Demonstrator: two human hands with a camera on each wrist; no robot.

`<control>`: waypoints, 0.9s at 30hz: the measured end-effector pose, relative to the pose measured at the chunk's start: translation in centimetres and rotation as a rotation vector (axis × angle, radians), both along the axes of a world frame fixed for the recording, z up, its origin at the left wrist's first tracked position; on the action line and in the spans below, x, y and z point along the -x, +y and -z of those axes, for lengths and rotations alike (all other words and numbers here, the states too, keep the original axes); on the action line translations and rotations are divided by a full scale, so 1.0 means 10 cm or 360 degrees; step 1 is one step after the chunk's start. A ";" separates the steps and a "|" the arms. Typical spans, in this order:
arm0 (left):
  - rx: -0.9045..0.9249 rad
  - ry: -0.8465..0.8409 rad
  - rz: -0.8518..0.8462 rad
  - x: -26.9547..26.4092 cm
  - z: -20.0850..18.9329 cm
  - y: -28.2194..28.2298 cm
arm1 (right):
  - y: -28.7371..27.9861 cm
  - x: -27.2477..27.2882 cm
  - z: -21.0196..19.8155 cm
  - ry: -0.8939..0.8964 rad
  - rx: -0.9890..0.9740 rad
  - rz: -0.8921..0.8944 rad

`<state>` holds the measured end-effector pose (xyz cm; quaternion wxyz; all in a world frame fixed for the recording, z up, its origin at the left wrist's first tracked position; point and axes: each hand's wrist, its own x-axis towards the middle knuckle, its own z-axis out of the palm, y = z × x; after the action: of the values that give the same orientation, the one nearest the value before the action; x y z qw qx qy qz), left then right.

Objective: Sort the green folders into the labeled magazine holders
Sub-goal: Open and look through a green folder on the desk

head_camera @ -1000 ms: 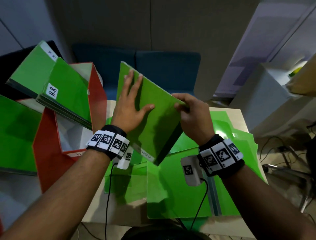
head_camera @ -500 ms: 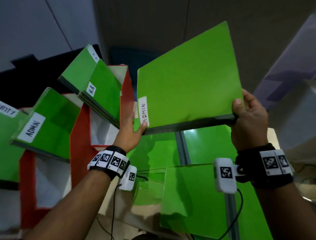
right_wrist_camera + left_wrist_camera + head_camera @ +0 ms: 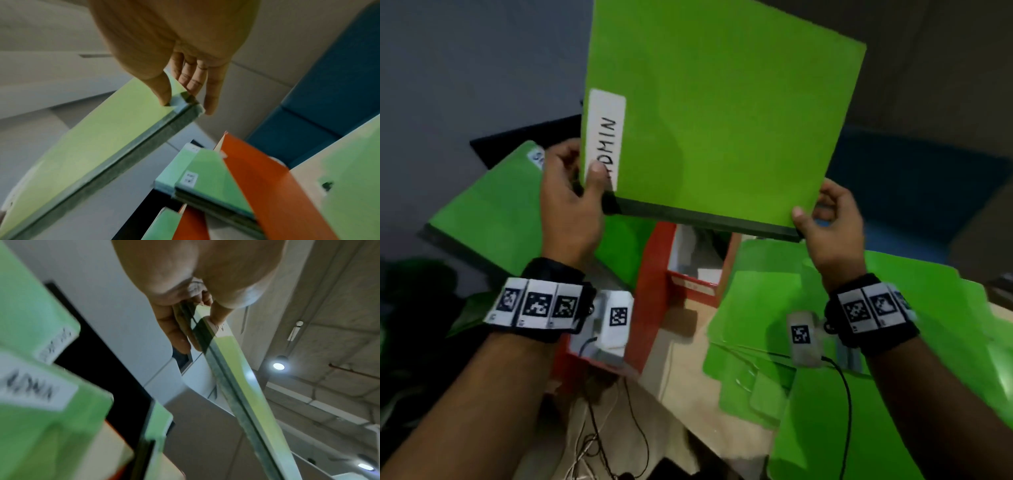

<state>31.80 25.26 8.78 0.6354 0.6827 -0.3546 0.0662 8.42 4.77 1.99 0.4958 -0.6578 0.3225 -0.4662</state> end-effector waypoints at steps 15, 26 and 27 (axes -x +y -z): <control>-0.0019 -0.0209 -0.0865 -1.07 -0.49 1.37 | 1.20 -2.08 0.18 0.0680 0.0238 -0.0926; -0.0613 -0.0322 -0.0536 -0.99 -0.11 0.89 | 1.48 -2.38 0.41 0.1131 0.0207 -0.1274; -0.0676 -0.0308 -0.0508 -1.00 -0.06 0.83 | 1.49 -2.40 0.42 0.1129 0.0147 -0.1248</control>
<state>41.77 33.55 9.40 0.4229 0.8382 -0.3076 0.1545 32.46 19.65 -2.20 0.4637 -0.8676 0.1794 -0.0084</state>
